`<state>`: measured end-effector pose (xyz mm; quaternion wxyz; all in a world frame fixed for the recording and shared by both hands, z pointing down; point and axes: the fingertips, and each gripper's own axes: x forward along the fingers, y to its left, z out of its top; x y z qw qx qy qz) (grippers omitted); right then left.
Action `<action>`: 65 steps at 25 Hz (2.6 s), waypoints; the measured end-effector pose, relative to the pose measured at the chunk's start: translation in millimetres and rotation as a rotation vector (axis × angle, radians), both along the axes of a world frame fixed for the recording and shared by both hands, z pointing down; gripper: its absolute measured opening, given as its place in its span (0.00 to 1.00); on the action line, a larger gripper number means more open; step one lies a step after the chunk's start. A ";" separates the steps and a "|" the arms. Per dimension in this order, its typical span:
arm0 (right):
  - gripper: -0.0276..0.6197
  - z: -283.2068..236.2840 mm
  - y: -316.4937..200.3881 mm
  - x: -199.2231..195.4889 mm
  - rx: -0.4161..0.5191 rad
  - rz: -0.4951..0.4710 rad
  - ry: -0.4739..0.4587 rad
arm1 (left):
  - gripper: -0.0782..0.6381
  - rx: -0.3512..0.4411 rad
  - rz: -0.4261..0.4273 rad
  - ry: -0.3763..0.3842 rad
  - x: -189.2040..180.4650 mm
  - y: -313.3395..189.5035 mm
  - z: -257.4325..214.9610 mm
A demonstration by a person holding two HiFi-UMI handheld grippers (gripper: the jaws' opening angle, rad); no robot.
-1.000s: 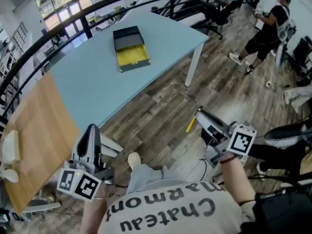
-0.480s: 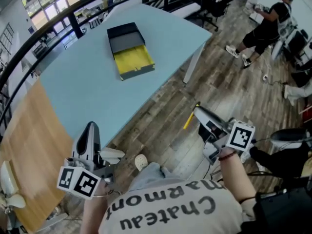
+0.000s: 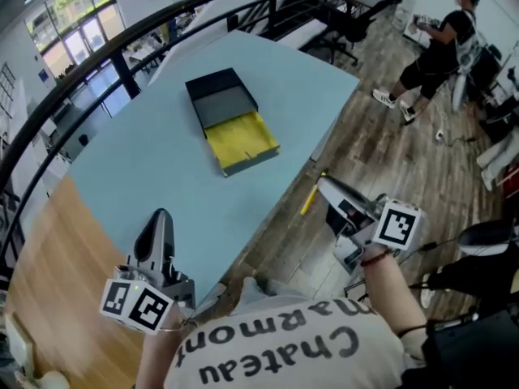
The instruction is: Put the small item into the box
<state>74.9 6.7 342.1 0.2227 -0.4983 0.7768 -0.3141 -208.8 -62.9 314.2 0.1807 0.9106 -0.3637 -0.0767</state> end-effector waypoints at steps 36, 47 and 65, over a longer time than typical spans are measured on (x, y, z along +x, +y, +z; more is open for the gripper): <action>0.17 15.2 -127.3 14.0 -0.079 -0.217 -0.028 | 0.11 -0.118 -0.061 -0.031 44.3 -77.3 28.1; 0.17 4.0 -233.2 57.5 -0.066 -0.395 -0.007 | 0.11 -0.111 -0.195 -0.044 101.3 -141.3 15.6; 0.17 32.8 -328.4 75.9 -0.116 -0.687 -0.012 | 0.11 -0.174 -0.474 -0.002 146.0 -176.2 45.6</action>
